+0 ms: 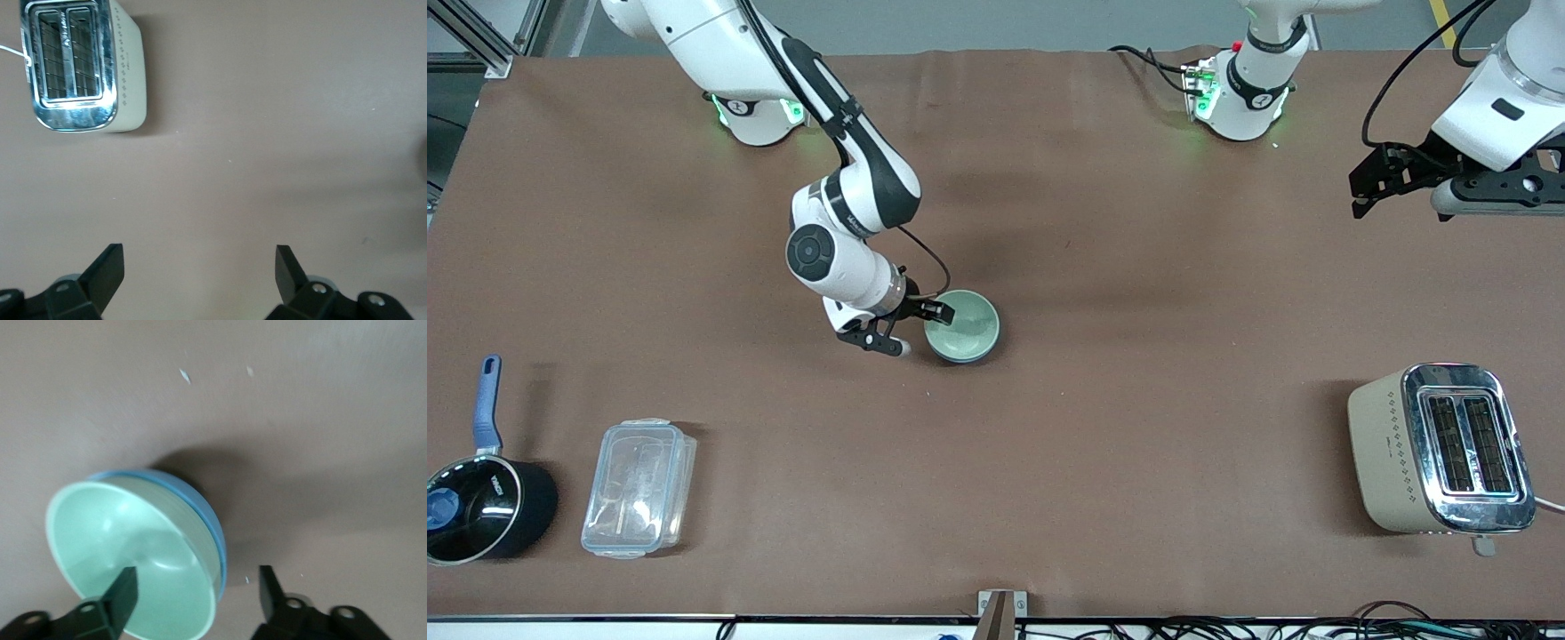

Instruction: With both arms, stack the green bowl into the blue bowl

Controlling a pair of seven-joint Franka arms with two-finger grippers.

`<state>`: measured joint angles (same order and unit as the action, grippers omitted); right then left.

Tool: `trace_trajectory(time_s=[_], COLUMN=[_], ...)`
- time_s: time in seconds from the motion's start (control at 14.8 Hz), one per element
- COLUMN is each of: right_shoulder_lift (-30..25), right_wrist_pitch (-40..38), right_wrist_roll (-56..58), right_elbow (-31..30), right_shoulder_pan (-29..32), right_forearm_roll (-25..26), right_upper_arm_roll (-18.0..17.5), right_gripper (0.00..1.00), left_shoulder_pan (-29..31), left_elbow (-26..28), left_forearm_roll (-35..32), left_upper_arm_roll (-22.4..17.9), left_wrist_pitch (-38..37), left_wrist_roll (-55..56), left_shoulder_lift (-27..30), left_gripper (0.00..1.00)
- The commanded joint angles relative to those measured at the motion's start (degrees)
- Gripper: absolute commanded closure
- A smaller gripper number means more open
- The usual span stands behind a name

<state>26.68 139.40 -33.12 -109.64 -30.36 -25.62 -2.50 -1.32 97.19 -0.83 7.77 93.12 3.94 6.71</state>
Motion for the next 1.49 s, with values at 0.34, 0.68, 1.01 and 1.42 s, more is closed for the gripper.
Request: trace_trajectory(time_s=[0.34,0.68,1.01,1.42], right_shoulder_lift=[-16.21,-24.03,-29.85,-29.94], right_wrist_pitch=[-21.80,-27.51,-36.28,-52.02], right_wrist_roll=[2.26,10.14,25.01,24.59], right_elbow=[3.64,4.08,8.01,17.87], right_shoulder_pan=[12.15,21.12,29.30,33.17], right_forearm_roll=[15.50,21.40,21.84,27.65], right_upper_arm_roll=[5.84,5.84,5.14,-2.15], right_gripper=[0.00,0.00,0.00,0.00], left_shoulder_pan=[0.00,0.00,0.00,-0.18], left_elbow=[-2.18,-2.18,-4.82,-5.08], left_forearm_roll=[1.53,1.54,0.74,0.74], left_upper_arm_roll=[-0.21,-0.21,-0.21,-0.13], left_wrist_pitch=[0.05,0.05,0.05,0.05], left_wrist_roll=[0.10,0.28,-0.51,-0.42], left_shoulder_lift=[-0.38,-0.65,-2.67,-3.37], left_gripper=[0.00,0.00,0.00,0.00])
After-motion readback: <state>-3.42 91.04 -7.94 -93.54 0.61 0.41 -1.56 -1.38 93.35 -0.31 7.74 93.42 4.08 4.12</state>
